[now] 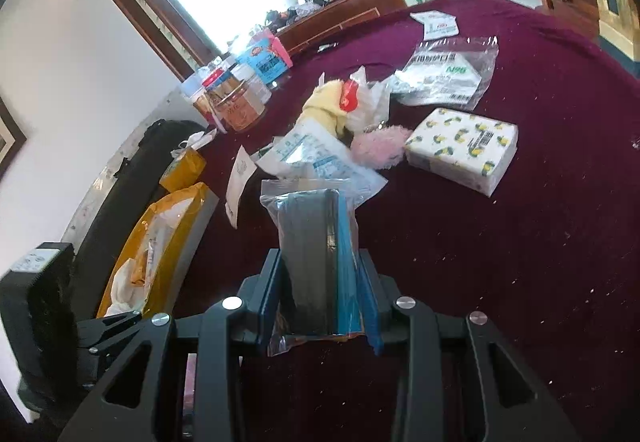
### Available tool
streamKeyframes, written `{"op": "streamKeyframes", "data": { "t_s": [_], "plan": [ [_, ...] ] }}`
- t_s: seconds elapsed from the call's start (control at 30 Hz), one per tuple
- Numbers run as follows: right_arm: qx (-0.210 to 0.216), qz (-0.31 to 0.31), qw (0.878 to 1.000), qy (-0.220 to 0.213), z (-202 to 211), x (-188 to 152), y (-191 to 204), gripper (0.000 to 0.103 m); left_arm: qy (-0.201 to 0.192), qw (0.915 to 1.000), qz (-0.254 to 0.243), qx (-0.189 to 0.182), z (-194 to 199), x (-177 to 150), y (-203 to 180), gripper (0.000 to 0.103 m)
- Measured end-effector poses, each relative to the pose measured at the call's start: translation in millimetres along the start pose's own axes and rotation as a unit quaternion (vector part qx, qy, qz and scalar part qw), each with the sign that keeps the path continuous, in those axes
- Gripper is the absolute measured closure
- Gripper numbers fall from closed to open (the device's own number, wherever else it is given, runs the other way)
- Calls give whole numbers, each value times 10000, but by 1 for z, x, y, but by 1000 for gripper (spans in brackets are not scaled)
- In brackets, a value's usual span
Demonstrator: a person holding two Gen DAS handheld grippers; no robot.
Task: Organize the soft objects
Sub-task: 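Grasp the pink cartoon pouch with left gripper while right lifts the bagged item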
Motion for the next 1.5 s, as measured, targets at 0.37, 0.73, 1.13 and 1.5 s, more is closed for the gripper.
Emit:
{"op": "streamKeyframes", "data": {
  "t_s": [0.37, 0.73, 1.13, 1.5],
  "plan": [
    [-40, -87, 9999, -54, 2, 1, -3, 68, -453, 9978, 485, -38, 24, -4, 14, 22],
    [133, -141, 9998, 20, 0, 2, -3, 68, 25, 9997, 229, -54, 9, -12, 20, 10],
    [244, -211, 9994, 122, -1, 1, -4, 67, 342, 9970, -691, -90, -17, -14, -20, 7],
    [184, -183, 9996, 145, -3, 0, -3, 67, 59, 9997, -116, 229, -14, -15, -19, 10]
  ]
}}
Point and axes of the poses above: each gripper's, at about its wrist camera, not at the fingertips, and z roughly against the way its jaws point, y to its left, x to its top, the point moved 3 cm from there along -z, roughly the way its jaws point, and after that the axes turned 14 degrees about -z, right-handed, at the moved point
